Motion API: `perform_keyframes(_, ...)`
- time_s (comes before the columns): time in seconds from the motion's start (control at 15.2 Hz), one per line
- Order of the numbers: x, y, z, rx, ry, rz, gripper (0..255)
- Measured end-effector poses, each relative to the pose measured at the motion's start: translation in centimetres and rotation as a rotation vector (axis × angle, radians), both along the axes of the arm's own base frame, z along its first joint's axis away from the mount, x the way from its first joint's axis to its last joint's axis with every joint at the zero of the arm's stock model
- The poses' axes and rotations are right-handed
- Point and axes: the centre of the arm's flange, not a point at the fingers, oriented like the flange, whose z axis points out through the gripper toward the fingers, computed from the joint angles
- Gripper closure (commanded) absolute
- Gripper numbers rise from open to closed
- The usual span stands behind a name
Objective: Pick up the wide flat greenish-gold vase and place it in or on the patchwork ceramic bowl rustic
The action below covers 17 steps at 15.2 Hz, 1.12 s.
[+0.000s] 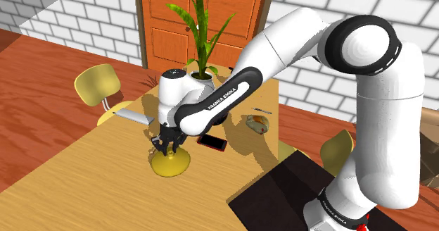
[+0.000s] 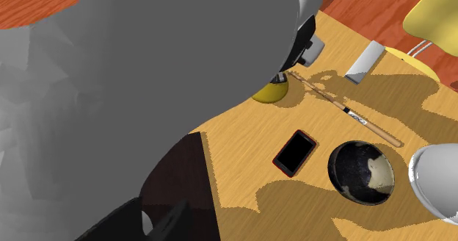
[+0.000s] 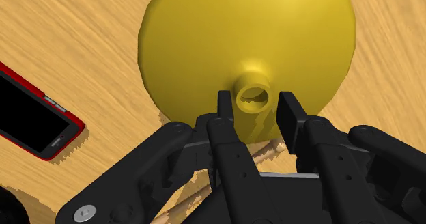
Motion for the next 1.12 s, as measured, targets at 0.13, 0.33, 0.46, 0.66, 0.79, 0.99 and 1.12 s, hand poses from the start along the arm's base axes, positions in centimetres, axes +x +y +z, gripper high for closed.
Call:
perform_keyframes(0.13, 0.0, 0.0, 1.1, 0.0, 0.0, 0.0, 255)
perform_keyframes(0.33, -0.2, 0.0, 2.7, 0.0, 0.0, 0.0, 255)
perform_keyframes(0.46, -0.1, 0.0, 3.8, 0.0, 0.0, 0.0, 255)
perform_keyframes(0.66, -0.1, 0.0, 5.3, 0.0, 0.0, 0.0, 255)
perform_keyframes(0.79, 0.0, -0.1, 6.4, 0.0, 0.0, 0.0, 255)
perform_keyframes(0.99, -0.1, 0.0, 8.1, 0.0, 0.0, 0.0, 255)
perform_keyframes(1.12, -0.1, 0.0, 9.2, 0.0, 0.0, 0.0, 255)
